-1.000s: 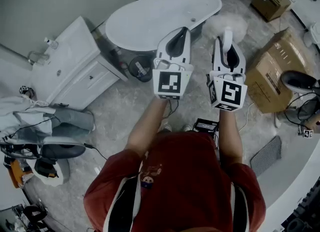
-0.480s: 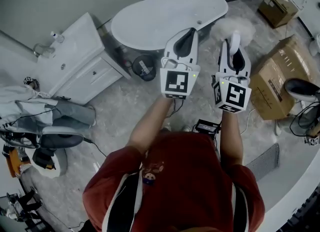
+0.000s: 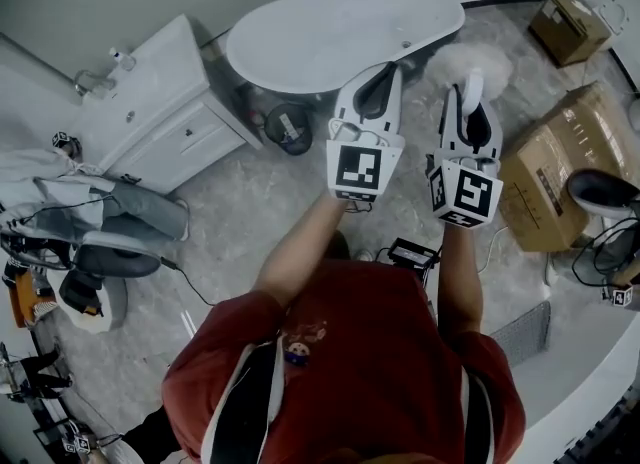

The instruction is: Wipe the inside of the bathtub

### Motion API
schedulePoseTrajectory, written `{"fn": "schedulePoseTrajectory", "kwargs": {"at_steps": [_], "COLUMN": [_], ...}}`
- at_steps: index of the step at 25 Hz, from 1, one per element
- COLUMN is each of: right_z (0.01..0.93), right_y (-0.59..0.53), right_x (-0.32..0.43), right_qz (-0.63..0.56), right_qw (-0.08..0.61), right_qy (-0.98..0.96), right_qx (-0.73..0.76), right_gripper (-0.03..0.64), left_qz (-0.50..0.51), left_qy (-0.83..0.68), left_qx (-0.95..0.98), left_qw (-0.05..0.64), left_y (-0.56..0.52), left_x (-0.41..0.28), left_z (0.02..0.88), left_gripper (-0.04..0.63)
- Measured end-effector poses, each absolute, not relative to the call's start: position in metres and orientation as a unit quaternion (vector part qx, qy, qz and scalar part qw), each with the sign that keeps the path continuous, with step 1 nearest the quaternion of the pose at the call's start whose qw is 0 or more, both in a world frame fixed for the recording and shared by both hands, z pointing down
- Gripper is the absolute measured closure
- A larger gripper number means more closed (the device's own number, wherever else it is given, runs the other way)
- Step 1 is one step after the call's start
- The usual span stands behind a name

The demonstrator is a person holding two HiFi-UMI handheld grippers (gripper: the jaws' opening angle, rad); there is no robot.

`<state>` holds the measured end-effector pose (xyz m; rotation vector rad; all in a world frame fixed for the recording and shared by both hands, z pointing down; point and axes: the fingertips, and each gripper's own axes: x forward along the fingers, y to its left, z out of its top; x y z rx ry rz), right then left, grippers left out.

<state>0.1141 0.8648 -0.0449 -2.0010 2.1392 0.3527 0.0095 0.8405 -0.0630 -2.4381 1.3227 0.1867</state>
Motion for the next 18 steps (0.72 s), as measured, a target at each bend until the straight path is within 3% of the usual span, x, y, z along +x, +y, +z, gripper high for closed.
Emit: {"fn": "schedulePoseTrajectory", "kwargs": {"at_steps": [18], "right_z": [-0.031], "right_y": [0.819], "right_x": [0.136], "right_qz": [0.104], "right_qw": [0.091], "right_qy": [0.729], "right_qx": [-0.67], "right_gripper": [0.52], "left_qz": [0.055], "left_qy": [0.48], "left_qx": [-0.858], "left_qw": [0.174], "left_y": [0.797], "left_x": [0.034], "left_z": [-0.053], "left_gripper": [0.58]}}
